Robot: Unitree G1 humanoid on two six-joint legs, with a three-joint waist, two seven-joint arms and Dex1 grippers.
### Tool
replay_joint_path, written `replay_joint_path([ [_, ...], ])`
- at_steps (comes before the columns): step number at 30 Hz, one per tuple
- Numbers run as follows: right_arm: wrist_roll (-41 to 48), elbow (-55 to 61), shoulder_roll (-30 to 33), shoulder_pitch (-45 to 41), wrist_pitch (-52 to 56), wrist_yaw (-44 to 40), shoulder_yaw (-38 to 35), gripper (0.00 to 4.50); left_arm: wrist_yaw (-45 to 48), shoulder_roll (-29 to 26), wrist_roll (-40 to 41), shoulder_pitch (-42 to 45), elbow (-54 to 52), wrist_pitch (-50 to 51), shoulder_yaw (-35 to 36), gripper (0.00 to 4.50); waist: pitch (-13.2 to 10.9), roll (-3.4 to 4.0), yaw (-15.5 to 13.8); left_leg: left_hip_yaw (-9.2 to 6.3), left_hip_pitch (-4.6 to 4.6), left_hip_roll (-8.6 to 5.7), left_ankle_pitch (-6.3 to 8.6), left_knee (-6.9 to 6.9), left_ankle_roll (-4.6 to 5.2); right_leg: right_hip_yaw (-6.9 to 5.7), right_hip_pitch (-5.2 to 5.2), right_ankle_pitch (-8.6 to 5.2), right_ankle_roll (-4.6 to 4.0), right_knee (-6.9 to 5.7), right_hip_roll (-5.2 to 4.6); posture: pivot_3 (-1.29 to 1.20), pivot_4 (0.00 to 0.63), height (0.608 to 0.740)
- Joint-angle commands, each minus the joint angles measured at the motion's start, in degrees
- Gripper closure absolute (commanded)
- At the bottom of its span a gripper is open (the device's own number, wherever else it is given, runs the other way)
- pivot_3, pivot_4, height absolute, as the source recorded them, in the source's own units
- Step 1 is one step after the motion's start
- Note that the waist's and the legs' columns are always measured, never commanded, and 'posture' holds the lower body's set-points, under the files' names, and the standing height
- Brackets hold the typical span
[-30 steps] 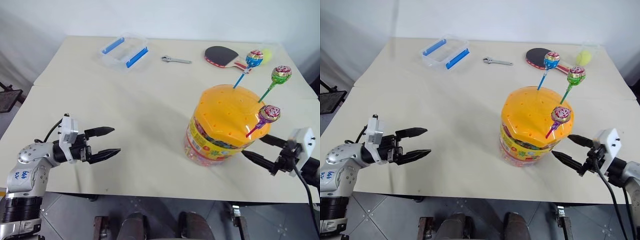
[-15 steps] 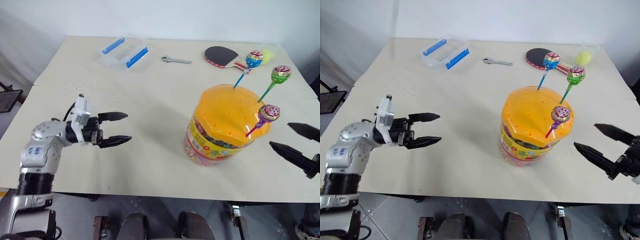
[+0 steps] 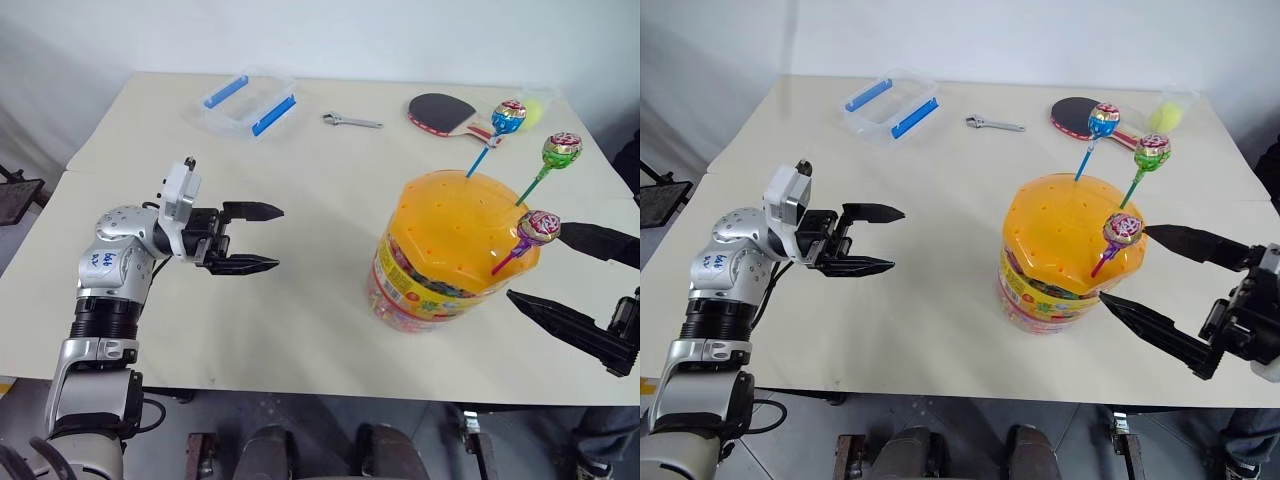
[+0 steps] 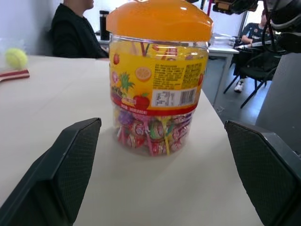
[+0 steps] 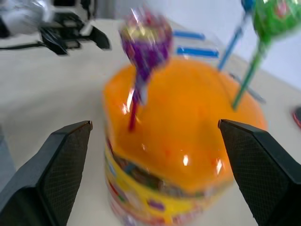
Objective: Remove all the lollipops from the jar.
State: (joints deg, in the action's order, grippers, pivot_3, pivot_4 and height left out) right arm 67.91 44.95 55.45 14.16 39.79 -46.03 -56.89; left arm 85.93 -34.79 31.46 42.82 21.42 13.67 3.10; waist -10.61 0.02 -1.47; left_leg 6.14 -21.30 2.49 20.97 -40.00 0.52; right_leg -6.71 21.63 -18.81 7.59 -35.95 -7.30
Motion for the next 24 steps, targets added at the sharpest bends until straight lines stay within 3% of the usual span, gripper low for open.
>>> replay_joint_path([
  [1,-0.3,-0.9,1.9,-2.4,-1.2,0.4,3.3,0.00,1.6,0.1,-0.3,-0.3,-0.1,-1.5,0.4,0.03,0.0,-0.01,0.0,-0.01,0.00,0.00,0.00,0.00,0.00,0.00,0.00,0.00,0.00,0.00,0.00,0.00,0.150,0.740],
  [3,-0.9,-1.3,2.8,-3.9,-1.1,0.9,5.1,0.00,1.5,0.2,-0.2,-0.7,-0.5,-1.6,0.5,0.03,0.0,-0.01,-0.1,-0.02,-0.01,0.00,0.01,0.00,0.01,-0.01,0.00,0.00,0.00,0.00,-0.01,0.00,0.150,0.740],
  [7,0.1,-1.0,2.7,-5.8,-1.4,0.8,5.9,0.84,1.1,0.2,0.2,-0.9,-1.1,-1.5,1.0,0.00,0.0,-0.03,-0.2,-0.09,-0.04,0.00,0.01,-0.04,0.02,-0.06,0.00,0.00,0.00,-0.01,-0.02,0.00,0.150,0.740],
  [18,3.4,-1.3,3.6,-10.4,-2.4,1.0,4.6,4.48,2.2,0.7,0.9,-0.2,-0.1,-2.8,1.6,0.00,0.0,-0.03,-0.1,-0.10,-0.06,-0.01,0.01,-0.04,0.02,-0.07,0.00,0.00,0.00,0.00,-0.02,0.00,0.150,0.740],
  [24,11.4,-3.8,6.6,-15.6,-1.5,3.7,1.3,4.48,2.5,1.4,0.3,0.4,1.4,-3.7,1.1,0.00,0.0,-0.03,-0.1,-0.14,-0.06,0.00,0.01,-0.05,0.02,-0.07,0.00,0.00,0.00,-0.01,-0.03,0.00,0.150,0.740],
])
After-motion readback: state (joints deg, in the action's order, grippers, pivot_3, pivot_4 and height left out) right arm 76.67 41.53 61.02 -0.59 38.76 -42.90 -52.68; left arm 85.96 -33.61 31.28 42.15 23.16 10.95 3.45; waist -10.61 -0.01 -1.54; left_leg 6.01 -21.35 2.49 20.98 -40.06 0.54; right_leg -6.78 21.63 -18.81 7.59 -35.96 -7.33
